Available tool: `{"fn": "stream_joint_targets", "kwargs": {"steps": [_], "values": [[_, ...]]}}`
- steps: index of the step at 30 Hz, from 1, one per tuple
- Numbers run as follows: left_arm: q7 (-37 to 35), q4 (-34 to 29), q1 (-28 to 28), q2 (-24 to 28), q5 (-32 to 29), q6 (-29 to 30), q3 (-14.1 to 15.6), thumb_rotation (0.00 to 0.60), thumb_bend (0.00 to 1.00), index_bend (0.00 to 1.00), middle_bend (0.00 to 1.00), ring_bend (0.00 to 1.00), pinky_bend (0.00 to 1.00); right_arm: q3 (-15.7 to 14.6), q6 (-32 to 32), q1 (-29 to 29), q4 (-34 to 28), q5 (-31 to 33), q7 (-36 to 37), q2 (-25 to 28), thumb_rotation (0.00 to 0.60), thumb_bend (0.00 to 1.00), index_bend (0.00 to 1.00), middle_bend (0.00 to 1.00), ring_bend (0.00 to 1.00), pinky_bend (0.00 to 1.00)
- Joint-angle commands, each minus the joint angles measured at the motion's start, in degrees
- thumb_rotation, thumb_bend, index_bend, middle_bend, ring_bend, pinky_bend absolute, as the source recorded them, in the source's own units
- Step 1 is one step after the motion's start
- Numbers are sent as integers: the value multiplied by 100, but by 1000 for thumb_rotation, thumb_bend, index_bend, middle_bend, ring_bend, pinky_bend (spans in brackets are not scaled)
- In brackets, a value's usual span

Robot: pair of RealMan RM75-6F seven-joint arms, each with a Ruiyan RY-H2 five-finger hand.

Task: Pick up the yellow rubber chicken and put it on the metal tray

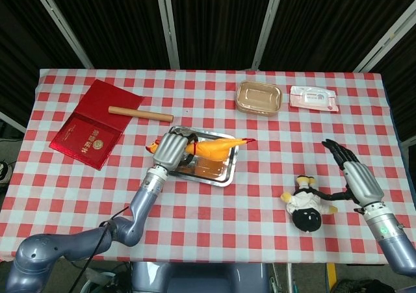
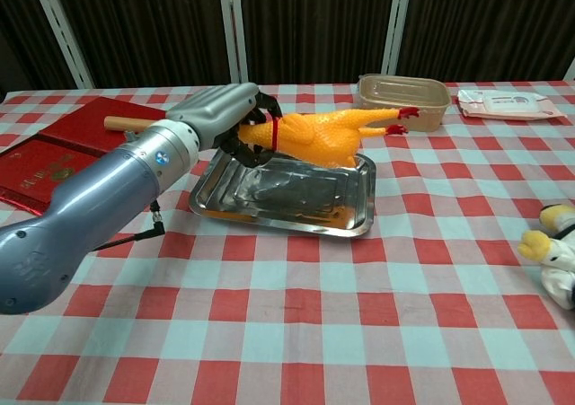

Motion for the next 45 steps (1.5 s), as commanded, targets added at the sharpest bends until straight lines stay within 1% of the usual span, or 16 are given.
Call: {"fn": "stream_joint_targets", "kwargs": {"steps": [1,4,6,9,11,13,14,17,21,27,32,33,35,38,41,45], "values": [[-180,434,-158,-312,-148,-272,-123,600,510,545,540,490,443,9,-2,1,-3,7,-11,-9,600,5,0,0,0,61],[-208,662,-243,-467,-242,-418,-198,600,492,532,522,470,432,19,-20,6,6,29,-18,-30,600,4,0,0,0,61],[-217,766,-300,-550,-289,-510,-243,600,461,493,489,436,411,19,-44,10,4,41,-10,-41,600,5,0,0,0,61],[-220,801,-338,-586,-288,-578,-253,600,324,312,343,293,331,17,-57,5,13,49,-5,-49,600,5,0,0,0,61],[-183,759,-333,-559,-291,-617,-240,600,197,106,176,123,226,21,-47,-6,14,52,12,-51,600,5,0,0,0,61],[-129,684,-317,-509,-310,-640,-236,600,137,14,80,28,140,22,-39,-15,21,53,30,-52,600,5,0,0,0,61],[-80,601,-298,-458,-334,-651,-239,600,119,0,45,6,105,22,-35,-21,25,46,45,-53,600,5,0,0,0,61],[15,354,-237,-328,-342,-581,-244,600,100,0,2,0,48,22,-32,-24,34,18,87,-53,600,5,0,0,0,61],[194,17,-138,-147,-353,-461,-218,600,97,0,0,0,11,32,-17,-26,42,-14,135,-55,600,5,0,0,0,61],[470,-790,161,304,-350,-117,-137,600,97,0,0,0,10,48,34,-53,83,-20,162,-51,600,5,0,0,0,61],[1043,-2065,744,1151,-310,557,124,600,104,0,13,0,10,89,142,-113,208,95,23,-95,600,37,0,0,0,61],[1179,-2445,912,1412,-306,736,198,600,105,0,18,0,10,98,181,-131,258,134,-69,-130,600,49,0,0,0,61],[1298,-2934,1133,1762,-284,967,285,600,107,2,25,0,10,115,250,-156,310,181,-203,-188,600,65,0,0,0,61],[1451,-3756,1552,2446,-177,1370,504,600,108,18,31,0,10,129,450,-221,425,237,-641,-321,600,70,0,0,0,61],[1408,-4376,1931,3052,-59,1666,715,600,108,34,40,0,10,146,637,-295,483,326,-1036,-442,600,74,0,0,0,61],[1097,-4856,2434,3722,283,2106,1000,600,108,53,45,0,10,132,866,-408,594,423,-1533,-604,600,89,0,0,0,61]]}}
